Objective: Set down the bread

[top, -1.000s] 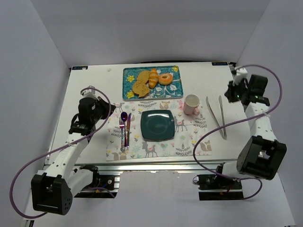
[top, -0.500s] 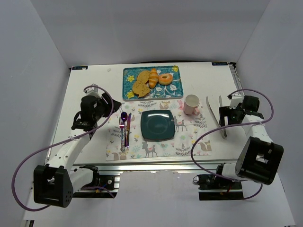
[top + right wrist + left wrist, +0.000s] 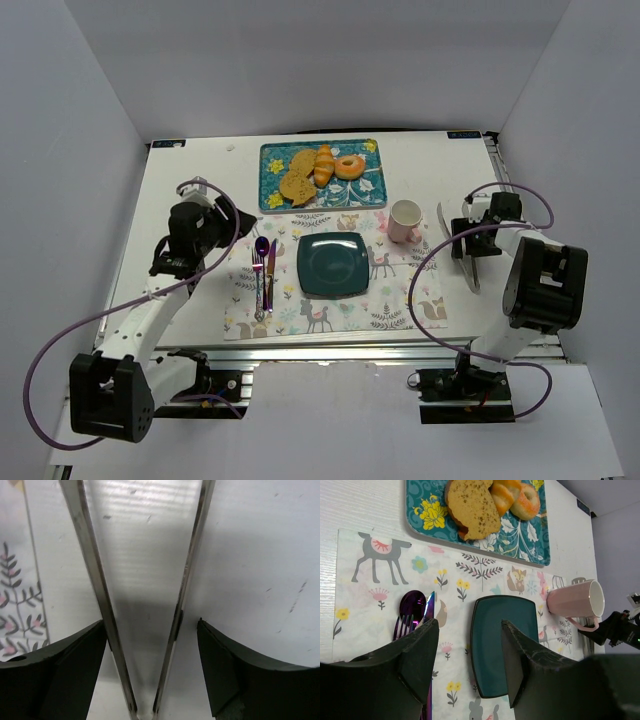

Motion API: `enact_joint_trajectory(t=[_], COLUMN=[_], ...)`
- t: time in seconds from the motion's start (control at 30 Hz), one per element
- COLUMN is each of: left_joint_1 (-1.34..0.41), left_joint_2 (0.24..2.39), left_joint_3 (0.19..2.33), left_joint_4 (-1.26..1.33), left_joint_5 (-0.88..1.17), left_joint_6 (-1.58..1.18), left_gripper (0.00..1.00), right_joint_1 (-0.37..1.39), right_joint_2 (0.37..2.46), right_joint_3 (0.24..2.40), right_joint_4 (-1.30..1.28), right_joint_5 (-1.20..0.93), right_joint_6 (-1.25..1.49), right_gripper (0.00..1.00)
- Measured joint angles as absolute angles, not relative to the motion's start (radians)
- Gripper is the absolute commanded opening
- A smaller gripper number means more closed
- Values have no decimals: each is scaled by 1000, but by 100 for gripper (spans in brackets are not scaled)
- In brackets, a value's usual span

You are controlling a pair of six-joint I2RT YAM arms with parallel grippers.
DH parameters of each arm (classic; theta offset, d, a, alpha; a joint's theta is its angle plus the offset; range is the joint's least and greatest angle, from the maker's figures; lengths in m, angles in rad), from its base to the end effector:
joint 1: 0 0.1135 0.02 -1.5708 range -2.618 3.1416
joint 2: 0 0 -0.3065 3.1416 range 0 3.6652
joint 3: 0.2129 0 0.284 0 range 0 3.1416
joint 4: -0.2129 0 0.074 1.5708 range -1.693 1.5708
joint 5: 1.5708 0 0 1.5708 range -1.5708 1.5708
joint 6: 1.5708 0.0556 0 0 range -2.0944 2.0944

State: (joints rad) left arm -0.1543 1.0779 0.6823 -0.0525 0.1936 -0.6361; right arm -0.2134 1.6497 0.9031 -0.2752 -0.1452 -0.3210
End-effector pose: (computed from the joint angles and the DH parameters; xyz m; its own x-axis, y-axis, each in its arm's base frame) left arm 0.2653 -0.0521 0.2762 -0.5358 -0.5066 -0.6755 0.0048 0.7981 -0.6025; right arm 0.3496 -0.0675 0.1645 -0.8340 -0.1387 -0.5341 -0.1342 0.9898 -0.0475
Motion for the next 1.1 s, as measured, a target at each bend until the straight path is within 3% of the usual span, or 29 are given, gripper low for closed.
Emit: enact_joint_trajectory(t=[0.17,0.27,0.3,0.4,0.5,0.6,0.8,1.1], left_joint_1=[-155,-155,-155,-155,-155,-155,-155,-155], left_joint_2=[1037,1028,1028,1026,1024,1021,1015,1014], left_joint_3=[678,678,678,678,678,678,678,681], left_joint_4=[-53,-54,-55,-63,-73,-83,-97,-104], left_joint_5=[185,176,173,168,164,160,155,149], left_joint_6=[-644,-647,-648,-653,-655,-655,-662,-678], left_gripper=[62,62,62,62,62,62,62,62], right_joint_1=[-210,-210,-209,-209,-211,-217,-207,78], right_joint_2=[1691,1704,1709,1721,1725,1725,1719,1758], right_joint_3=[931,938,943,955,963,994,1274,1662], right_joint_4=[-220,-204,-200,-195,-202,-253,-403,-477], right_joint_5=[-109,-115,-119,-143,-166,-201,-380,-546], right_joint_6=[-306,-304,-307,-326,-347,-369,-398,-389], right_gripper=[65,53,40,15,4,5,23,28])
